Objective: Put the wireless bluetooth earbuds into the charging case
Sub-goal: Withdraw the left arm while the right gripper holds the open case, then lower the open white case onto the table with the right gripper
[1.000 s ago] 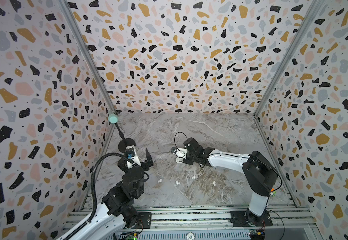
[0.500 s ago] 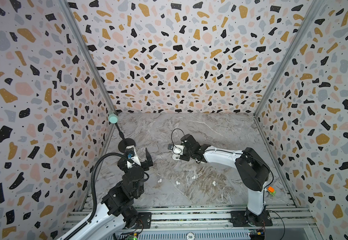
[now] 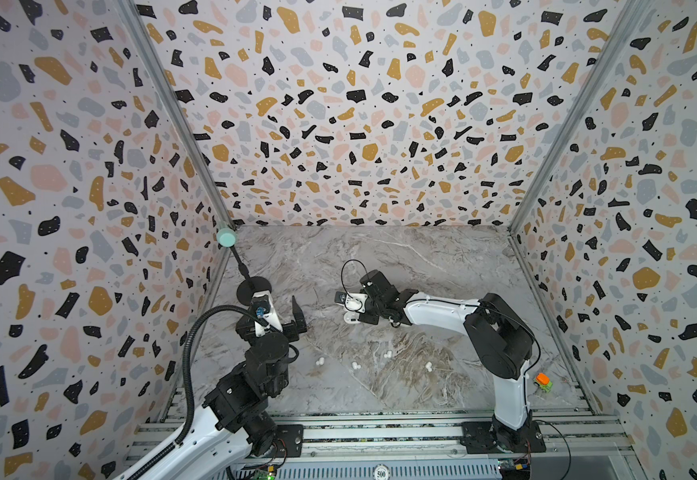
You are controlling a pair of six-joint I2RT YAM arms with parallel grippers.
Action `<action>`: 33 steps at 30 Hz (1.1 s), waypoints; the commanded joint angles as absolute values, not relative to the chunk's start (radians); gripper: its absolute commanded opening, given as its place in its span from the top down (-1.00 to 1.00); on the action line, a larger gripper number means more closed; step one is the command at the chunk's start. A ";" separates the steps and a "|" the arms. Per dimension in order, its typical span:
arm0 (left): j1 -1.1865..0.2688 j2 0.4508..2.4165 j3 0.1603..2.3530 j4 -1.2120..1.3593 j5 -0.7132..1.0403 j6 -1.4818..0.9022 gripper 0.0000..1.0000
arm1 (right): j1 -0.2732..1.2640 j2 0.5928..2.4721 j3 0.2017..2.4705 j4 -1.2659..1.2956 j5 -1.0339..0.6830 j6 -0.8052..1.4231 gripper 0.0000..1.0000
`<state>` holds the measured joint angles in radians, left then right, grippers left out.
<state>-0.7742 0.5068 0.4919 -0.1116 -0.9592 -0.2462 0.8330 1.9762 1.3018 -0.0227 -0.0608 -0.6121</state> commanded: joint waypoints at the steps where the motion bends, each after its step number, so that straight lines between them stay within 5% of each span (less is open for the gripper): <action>1: -0.769 0.508 0.505 -0.091 -0.962 -0.229 -1.00 | 0.830 1.985 1.344 -0.032 -0.083 -0.617 1.00; 33: -0.766 0.520 0.503 -0.085 -0.948 -0.225 -1.00 | 0.829 1.991 1.298 -0.012 -0.106 -0.610 1.00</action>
